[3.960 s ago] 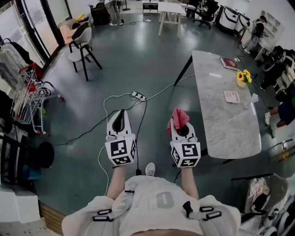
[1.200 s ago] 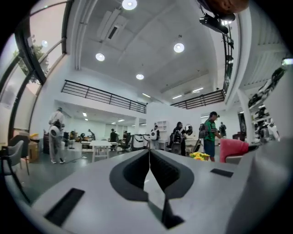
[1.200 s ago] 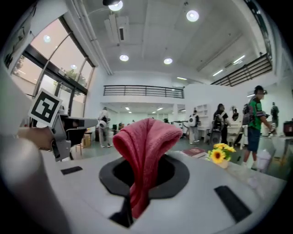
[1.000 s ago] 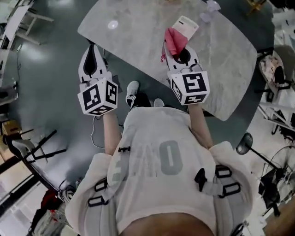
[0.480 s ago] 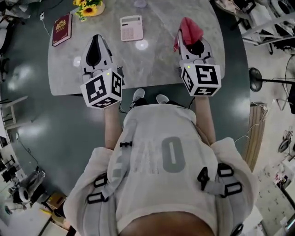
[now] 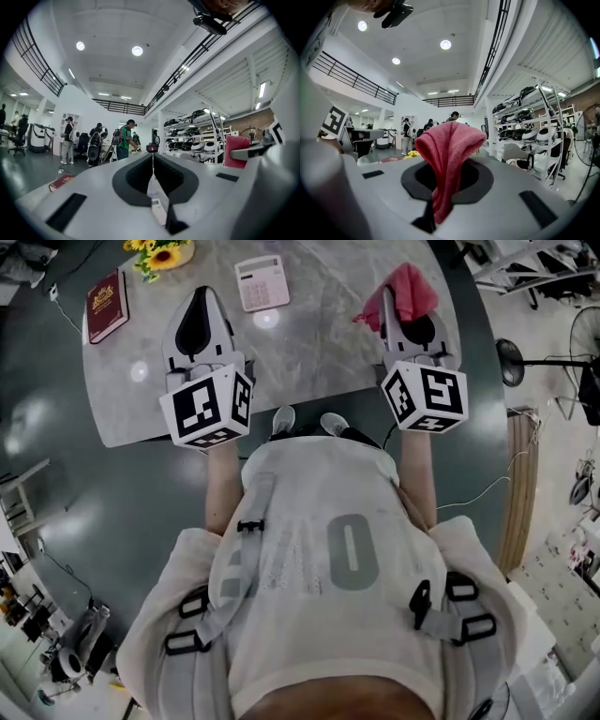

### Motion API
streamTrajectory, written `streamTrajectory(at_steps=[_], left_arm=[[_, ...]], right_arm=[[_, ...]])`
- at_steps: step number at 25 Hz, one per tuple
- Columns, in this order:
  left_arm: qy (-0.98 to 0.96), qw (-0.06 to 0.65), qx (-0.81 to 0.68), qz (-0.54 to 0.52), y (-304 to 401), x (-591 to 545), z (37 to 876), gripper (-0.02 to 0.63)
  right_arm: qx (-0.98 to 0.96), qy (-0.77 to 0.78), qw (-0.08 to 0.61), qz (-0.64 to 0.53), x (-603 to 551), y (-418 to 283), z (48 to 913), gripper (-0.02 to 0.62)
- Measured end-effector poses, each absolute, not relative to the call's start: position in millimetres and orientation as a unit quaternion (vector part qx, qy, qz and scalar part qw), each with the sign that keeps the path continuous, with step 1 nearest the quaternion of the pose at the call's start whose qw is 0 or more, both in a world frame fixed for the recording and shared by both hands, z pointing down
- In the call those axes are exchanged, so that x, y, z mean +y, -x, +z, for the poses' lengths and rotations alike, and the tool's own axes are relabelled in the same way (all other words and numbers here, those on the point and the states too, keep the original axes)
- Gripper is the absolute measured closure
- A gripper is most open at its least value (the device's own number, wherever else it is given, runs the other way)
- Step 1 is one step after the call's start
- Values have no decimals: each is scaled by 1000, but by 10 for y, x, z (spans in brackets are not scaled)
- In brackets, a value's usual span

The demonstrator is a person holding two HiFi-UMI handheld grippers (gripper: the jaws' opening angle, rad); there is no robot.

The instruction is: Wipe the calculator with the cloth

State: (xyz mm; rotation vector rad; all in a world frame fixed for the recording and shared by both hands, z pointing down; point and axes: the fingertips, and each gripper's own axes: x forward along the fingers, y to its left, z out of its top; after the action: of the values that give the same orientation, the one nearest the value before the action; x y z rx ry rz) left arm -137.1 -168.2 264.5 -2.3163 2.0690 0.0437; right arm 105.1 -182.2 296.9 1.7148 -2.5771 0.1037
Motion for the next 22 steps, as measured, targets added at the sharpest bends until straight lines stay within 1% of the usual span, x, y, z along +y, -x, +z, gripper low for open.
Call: streamTrajectory(at_steps=[4,8,11,21,22], left_arm=[[743,-1,669,30,1532,-1678,2659,584],[740,4,672,10,1652,-1648,2721,584],[739,-3,674,15,1734,-1638,2749,584],[753,-7,657,35,1723,-1675,2738,582],[766,-10,642,37,1668,-1693,2742,535]], right_arm=[[-829,-557,19,31,-1818,-926,2950,540],[-829,-558,16,32,-1801,-808,2962,540],[-830,-557,17,32,-1790,-749,2971,540],[-828,-559,25,33,-1781,-768,3003,540],[-829,-558,25,33,-1777,-770,3007,540]])
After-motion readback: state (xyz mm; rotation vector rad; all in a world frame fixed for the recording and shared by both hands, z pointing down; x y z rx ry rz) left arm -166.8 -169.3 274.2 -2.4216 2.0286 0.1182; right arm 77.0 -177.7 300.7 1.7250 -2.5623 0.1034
